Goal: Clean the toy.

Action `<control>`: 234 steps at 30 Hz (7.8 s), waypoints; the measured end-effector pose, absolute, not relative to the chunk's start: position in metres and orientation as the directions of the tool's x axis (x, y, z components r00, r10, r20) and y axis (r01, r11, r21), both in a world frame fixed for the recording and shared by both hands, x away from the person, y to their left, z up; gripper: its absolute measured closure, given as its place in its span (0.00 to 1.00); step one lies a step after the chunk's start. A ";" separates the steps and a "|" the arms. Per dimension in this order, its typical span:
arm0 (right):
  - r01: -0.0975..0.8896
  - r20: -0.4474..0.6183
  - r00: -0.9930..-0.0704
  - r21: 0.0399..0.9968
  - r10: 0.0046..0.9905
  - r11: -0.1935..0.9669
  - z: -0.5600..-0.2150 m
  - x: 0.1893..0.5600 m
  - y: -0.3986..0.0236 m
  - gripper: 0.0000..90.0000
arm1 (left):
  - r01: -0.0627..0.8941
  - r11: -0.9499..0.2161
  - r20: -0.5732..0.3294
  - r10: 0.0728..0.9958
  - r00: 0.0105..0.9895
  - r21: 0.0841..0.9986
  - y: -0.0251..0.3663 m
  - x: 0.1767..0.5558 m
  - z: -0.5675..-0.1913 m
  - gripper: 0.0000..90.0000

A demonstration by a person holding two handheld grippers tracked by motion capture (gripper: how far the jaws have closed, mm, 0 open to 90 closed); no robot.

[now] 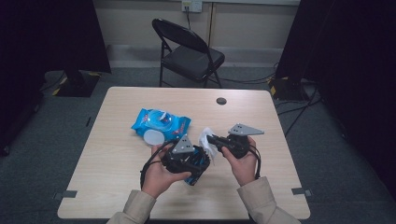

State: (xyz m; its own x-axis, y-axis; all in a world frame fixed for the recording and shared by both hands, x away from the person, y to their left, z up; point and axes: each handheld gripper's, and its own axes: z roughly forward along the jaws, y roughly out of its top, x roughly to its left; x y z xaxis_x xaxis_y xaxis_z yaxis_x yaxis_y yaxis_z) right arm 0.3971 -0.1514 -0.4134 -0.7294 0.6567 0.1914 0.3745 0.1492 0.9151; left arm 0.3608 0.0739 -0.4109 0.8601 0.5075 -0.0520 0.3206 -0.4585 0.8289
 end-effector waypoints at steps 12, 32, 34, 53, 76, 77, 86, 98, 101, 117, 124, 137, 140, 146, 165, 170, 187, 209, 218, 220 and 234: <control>0.335 0.194 -0.734 0.937 0.651 0.098 -0.403 0.380 -0.187 0.98 | 0.337 -0.446 -0.032 0.564 0.825 0.829 0.093 0.369 -0.405 0.28; 0.252 0.174 -0.807 0.966 0.564 0.063 -0.387 0.355 -0.172 0.98 | 0.363 -0.435 -0.047 0.586 0.809 0.824 0.086 0.376 -0.410 0.28; 0.252 0.166 -0.818 0.964 0.551 0.085 -0.387 0.354 -0.166 0.98 | 0.357 -0.422 -0.051 0.585 0.809 0.833 0.084 0.377 -0.409 0.28; 0.286 0.165 -0.816 0.948 0.554 0.139 -0.406 0.358 -0.146 0.98 | 0.352 -0.433 -0.050 0.571 0.819 0.830 0.087 0.372 -0.406 0.28; 0.306 0.130 -0.785 0.932 0.606 0.196 -0.400 0.383 -0.126 0.98 | 0.320 -0.461 -0.064 0.489 0.870 0.828 0.071 0.363 -0.405 0.28; 0.306 0.129 -0.784 0.931 0.607 0.198 -0.400 0.384 -0.125 0.98 | 0.318 -0.461 -0.063 0.487 0.871 0.829 0.070 0.363 -0.404 0.28; 0.318 0.128 -0.778 0.925 0.616 0.210 -0.406 0.388 -0.119 0.98 | 0.309 -0.468 -0.063 0.470 0.880 0.828 0.066 0.360 -0.406 0.28; 0.286 0.128 -0.760 0.946 0.637 0.151 -0.400 0.385 -0.145 0.98 | 0.320 -0.463 -0.047 0.510 0.859 0.826 0.083 0.363 -0.402 0.28; 0.277 0.132 -0.759 0.952 0.638 0.132 -0.396 0.382 -0.154 0.98 | 0.330 -0.457 -0.043 0.532 0.846 0.826 0.089 0.366 -0.402 0.28; 0.244 0.110 -0.797 0.958 0.594 0.151 -0.397 0.359 -0.160 0.98 | 0.338 -0.429 -0.044 0.565 0.824 0.838 0.092 0.373 -0.396 0.28; 0.260 0.105 -0.793 0.949 0.601 0.177 -0.405 0.360 -0.147 0.98 | 0.333 -0.443 -0.037 0.555 0.831 0.832 0.085 0.370 -0.397 0.28; 0.267 0.111 -0.772 0.950 0.626 0.161 -0.401 0.368 -0.136 0.98 | 0.332 -0.453 -0.040 0.542 0.840 0.828 0.085 0.367 -0.399 0.28; 0.267 0.106 -0.772 0.949 0.626 0.168 -0.400 0.370 -0.132 0.98 | 0.329 -0.457 -0.039 0.537 0.843 0.826 0.084 0.366 -0.399 0.28; 0.262 0.087 -0.766 0.947 0.637 0.185 -0.398 0.375 -0.126 0.98 | 0.319 -0.466 -0.036 0.521 0.853 0.825 0.080 0.363 -0.397 0.28; 0.261 0.113 -0.737 0.957 0.666 0.127 -0.390 0.380 -0.153 0.98 | 0.321 -0.431 -0.032 0.555 0.831 0.843 0.099 0.365 -0.392 0.28; 0.273 0.117 -0.755 0.951 0.645 0.147 -0.400 0.374 -0.148 0.98 | 0.312 -0.418 -0.030 0.557 0.830 0.853 0.094 0.367 -0.390 0.28; 0.320 0.133 -0.769 0.926 0.625 0.198 -0.441 0.362 -0.125 0.98 | 0.314 -0.409 -0.038 0.557 0.830 0.857 0.087 0.368 -0.390 0.28; 0.357 0.136 -0.813 0.884 0.566 0.300 -0.481 0.350 -0.101 0.98 | 0.314 -0.367 -0.047 0.583 0.811 0.875 0.096 0.369 -0.385 0.28; 0.364 0.154 -0.780 0.900 0.606 0.239 -0.471 0.358 -0.123 0.98 | 0.313 -0.373 -0.044 0.580 0.814 0.874 0.099 0.367 -0.385 0.28; 0.354 0.153 -0.769 0.911 0.621 0.213 -0.461 0.361 -0.133 0.98 | 0.317 -0.378 -0.042 0.584 0.811 0.870 0.101 0.367 -0.387 0.28; 0.291 0.144 -0.756 0.948 0.639 0.131 -0.419 0.370 -0.148 0.98 | 0.326 -0.400 -0.060 0.550 0.833 0.857 0.089 0.366 -0.396 0.28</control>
